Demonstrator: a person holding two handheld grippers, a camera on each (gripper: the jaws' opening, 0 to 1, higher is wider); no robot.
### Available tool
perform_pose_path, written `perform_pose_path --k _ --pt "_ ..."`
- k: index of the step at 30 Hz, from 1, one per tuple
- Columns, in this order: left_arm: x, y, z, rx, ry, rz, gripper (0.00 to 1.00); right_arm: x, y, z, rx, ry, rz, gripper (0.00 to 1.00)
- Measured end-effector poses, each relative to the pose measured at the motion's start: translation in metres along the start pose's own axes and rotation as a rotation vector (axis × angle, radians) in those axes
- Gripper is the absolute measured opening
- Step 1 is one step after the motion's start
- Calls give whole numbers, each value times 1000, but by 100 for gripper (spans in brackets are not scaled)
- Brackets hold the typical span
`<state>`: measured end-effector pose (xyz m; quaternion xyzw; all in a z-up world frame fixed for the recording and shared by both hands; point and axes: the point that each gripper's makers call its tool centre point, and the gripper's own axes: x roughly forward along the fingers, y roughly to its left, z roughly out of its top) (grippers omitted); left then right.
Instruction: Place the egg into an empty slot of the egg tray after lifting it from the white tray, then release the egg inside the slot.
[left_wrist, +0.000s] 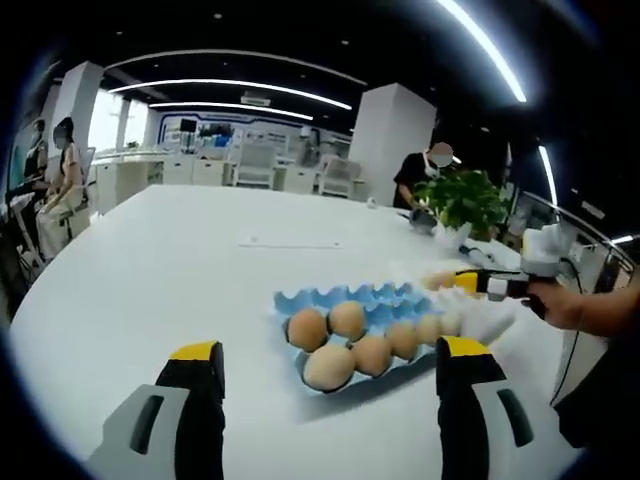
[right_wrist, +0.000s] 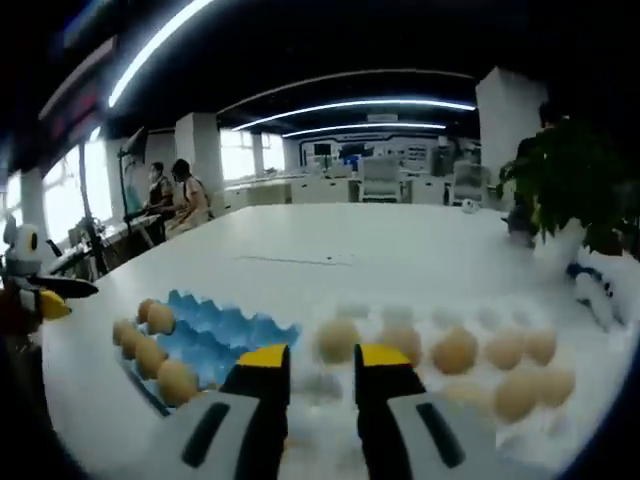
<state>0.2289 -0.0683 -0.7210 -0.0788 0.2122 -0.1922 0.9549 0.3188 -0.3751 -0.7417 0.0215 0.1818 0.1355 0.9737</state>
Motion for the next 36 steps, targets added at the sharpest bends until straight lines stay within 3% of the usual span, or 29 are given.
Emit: perform_pose_path --k 4,9,21,25,30,36 --pt "1 -1 2 0 -2 -2 89 -13 -37 0 13 -15 -105 25" --pt "1 -2 3 6 -2 -6 89 -21 -65 -8 46 2 -190 25" --pt "1 -1 2 5 1 -5 89 -10 -77 -37 52 95 -188 27" --pt "0 1 0 5 6 -1 89 -7 -75 -37 -1 84 -181 27" --pt "2 0 0 1 6 -1 89 -9 -75 -36 0 64 -171 27" --pt "1 0 2 4 0 0 89 -14 -75 -28 98 13 -166 26"
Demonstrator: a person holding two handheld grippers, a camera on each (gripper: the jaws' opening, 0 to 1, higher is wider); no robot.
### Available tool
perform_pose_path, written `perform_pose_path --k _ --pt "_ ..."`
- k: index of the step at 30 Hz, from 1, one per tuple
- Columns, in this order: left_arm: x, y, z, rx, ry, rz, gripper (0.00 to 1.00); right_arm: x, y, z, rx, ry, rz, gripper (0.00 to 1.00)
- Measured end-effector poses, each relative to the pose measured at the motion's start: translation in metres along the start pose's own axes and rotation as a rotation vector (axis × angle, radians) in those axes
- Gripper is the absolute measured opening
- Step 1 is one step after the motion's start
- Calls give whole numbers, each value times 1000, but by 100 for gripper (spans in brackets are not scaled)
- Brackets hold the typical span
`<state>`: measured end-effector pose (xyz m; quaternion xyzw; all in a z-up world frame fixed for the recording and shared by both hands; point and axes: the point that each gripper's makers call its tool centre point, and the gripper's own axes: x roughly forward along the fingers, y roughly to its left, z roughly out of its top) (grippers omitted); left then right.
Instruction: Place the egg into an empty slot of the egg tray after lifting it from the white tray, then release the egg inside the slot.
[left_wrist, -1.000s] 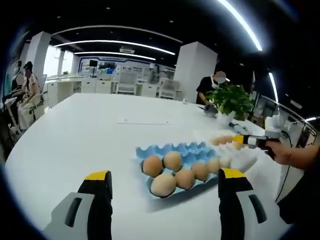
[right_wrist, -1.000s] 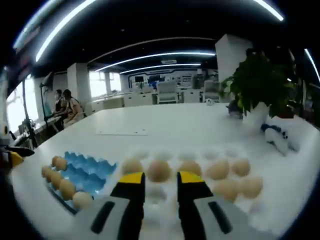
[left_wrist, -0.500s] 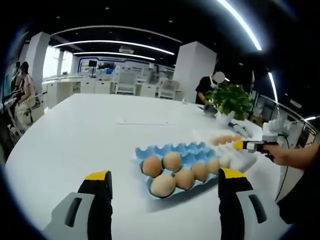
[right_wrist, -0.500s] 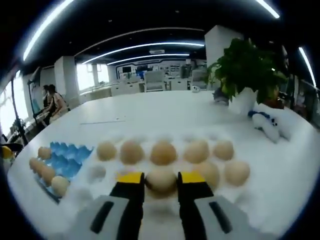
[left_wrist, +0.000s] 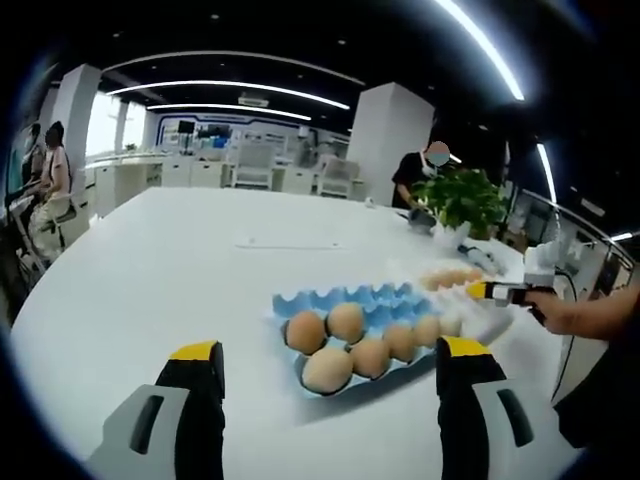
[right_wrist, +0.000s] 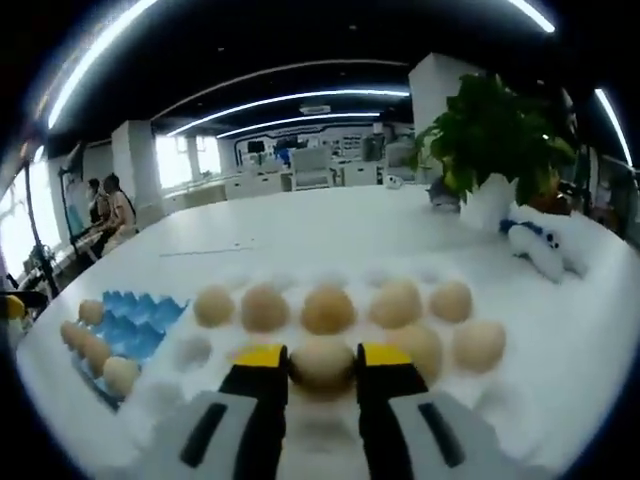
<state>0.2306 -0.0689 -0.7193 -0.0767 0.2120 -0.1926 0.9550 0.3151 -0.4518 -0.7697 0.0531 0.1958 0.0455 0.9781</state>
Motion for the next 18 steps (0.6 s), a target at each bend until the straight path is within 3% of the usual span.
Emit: perform_pose_path --k 9,18 --pt "-1 1 -2 -3 2 5 88 -10 9 15 -23 -33 22 26" --pt "-1 0 -3 -4 2 0 88 -11 35 28 -54 -60 92 26"
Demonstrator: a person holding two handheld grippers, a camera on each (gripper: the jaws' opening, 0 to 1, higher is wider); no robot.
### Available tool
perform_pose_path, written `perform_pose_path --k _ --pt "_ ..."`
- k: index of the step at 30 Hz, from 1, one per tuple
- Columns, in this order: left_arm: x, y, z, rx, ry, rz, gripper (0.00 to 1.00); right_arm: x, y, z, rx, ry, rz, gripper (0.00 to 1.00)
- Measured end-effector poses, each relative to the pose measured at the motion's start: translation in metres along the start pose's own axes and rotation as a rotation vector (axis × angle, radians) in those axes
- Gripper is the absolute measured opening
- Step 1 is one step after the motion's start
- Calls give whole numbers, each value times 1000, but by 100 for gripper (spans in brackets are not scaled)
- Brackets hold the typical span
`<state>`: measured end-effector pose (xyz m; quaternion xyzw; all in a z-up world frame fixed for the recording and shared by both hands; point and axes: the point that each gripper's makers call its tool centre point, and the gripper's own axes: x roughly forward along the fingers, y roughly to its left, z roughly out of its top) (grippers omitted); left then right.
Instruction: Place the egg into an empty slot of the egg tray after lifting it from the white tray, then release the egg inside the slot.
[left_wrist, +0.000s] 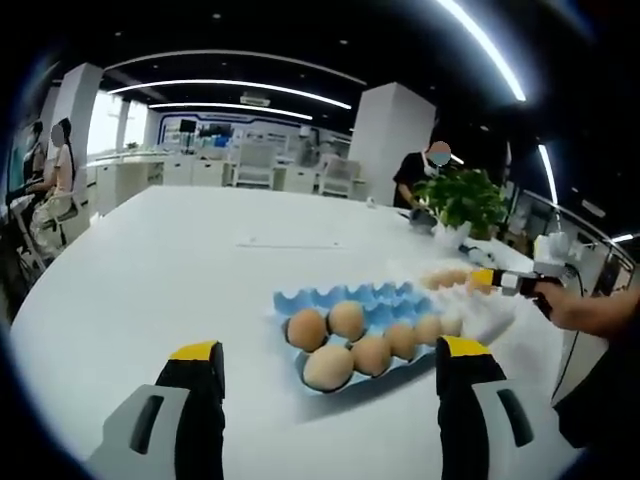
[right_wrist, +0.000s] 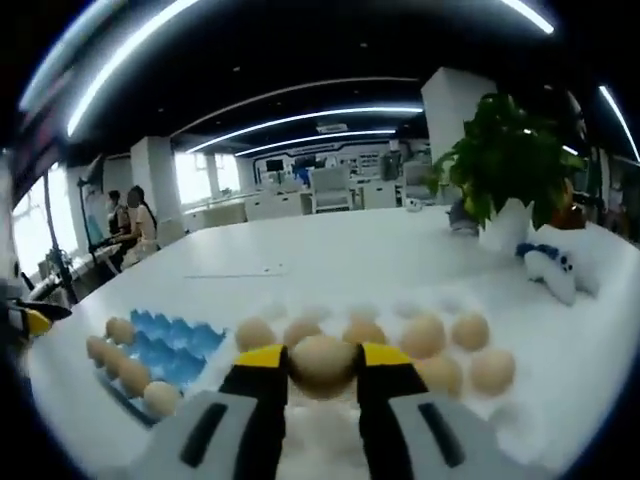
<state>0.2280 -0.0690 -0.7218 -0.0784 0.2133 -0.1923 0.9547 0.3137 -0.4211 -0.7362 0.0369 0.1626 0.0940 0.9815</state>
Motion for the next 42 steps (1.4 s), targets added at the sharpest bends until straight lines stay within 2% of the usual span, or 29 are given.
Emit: perform_pose_path --k 9,17,34,42 --pt "-2 1 0 -2 -3 4 88 5 34 7 -28 -8 85 26" --pt "-3 3 1 2 -8 10 88 11 58 7 -44 0 152 26" --pt "-3 3 1 -1 -11 8 88 26 128 10 -102 16 331 26" --pt "-3 4 2 -2 -12 7 88 30 152 11 -123 18 387 26"
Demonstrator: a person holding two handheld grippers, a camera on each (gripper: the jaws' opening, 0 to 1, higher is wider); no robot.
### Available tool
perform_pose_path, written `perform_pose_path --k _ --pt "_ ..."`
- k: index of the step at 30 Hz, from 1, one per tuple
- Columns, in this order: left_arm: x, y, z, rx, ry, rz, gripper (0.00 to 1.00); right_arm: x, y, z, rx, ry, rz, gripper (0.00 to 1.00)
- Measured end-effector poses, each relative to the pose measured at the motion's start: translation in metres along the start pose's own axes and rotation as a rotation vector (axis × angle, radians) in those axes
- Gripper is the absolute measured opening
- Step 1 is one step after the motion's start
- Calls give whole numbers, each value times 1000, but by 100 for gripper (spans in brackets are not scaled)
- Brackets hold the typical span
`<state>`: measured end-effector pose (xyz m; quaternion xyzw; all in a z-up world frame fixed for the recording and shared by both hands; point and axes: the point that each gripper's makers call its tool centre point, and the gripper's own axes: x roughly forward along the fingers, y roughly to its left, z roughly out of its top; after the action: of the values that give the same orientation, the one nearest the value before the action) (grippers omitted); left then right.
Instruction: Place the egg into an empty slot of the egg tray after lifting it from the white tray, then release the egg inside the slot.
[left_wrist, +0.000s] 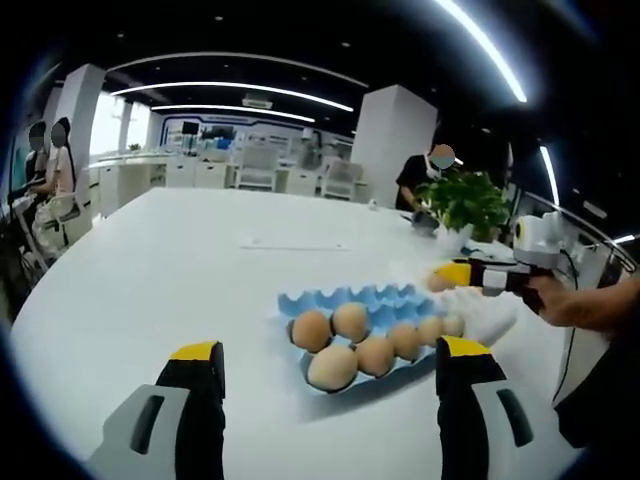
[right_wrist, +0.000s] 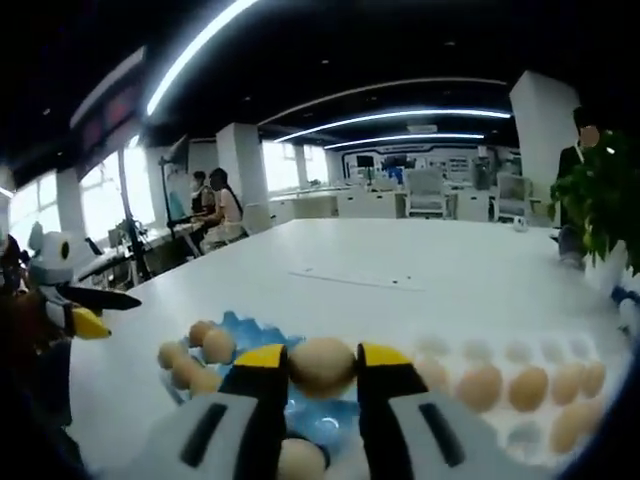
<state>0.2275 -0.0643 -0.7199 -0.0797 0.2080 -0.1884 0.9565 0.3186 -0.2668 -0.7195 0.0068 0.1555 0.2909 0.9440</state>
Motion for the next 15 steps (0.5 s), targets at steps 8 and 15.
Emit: perform_pose_path --k 8,15 --pt "0 -1 0 3 2 -4 88 14 26 -2 -28 17 68 26" --pt "0 -2 0 2 1 -5 88 26 46 -7 -46 36 125 26"
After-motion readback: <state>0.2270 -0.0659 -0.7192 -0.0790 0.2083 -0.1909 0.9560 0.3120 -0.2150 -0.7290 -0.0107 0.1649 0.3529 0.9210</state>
